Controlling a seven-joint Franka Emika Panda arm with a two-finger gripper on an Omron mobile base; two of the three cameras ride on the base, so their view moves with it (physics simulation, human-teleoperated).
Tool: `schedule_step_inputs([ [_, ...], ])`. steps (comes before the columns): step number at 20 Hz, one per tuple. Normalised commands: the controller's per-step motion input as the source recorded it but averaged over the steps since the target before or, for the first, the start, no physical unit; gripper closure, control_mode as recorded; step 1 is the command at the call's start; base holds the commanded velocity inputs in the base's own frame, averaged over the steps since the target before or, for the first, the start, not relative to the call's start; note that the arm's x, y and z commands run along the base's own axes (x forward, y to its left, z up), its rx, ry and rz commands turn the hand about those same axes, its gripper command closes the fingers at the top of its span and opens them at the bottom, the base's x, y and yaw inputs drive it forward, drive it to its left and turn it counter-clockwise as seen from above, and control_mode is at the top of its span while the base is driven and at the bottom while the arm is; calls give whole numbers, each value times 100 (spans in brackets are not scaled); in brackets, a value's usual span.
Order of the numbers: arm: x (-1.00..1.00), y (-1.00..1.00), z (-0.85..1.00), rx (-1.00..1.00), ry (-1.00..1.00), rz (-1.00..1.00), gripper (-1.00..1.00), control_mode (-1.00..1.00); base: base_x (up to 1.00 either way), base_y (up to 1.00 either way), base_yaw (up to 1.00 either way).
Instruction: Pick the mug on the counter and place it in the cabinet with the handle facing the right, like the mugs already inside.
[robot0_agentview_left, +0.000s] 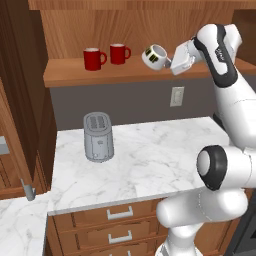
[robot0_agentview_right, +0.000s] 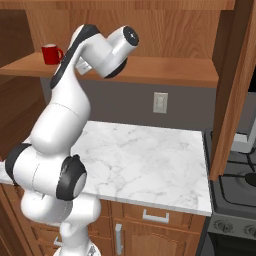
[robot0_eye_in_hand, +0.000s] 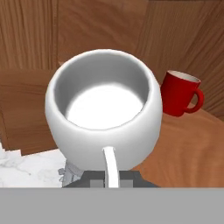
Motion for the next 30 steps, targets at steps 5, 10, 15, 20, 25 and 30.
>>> schedule_step_inputs([
  [5, 16, -5, 0, 0, 0, 0, 100, -100, 0, 0, 0],
  [10, 12, -2, 0, 0, 0, 0, 100, -100, 0, 0, 0],
  [15, 12, 0, 0, 0, 0, 0, 100, -100, 0, 0, 0],
  [20, 9, 0, 0, 0, 0, 0, 100, -100, 0, 0, 0],
  [25, 15, 0, 0, 0, 0, 0, 100, -100, 0, 0, 0],
  [30, 17, 0, 0, 0, 0, 0, 100, -100, 0, 0, 0],
])
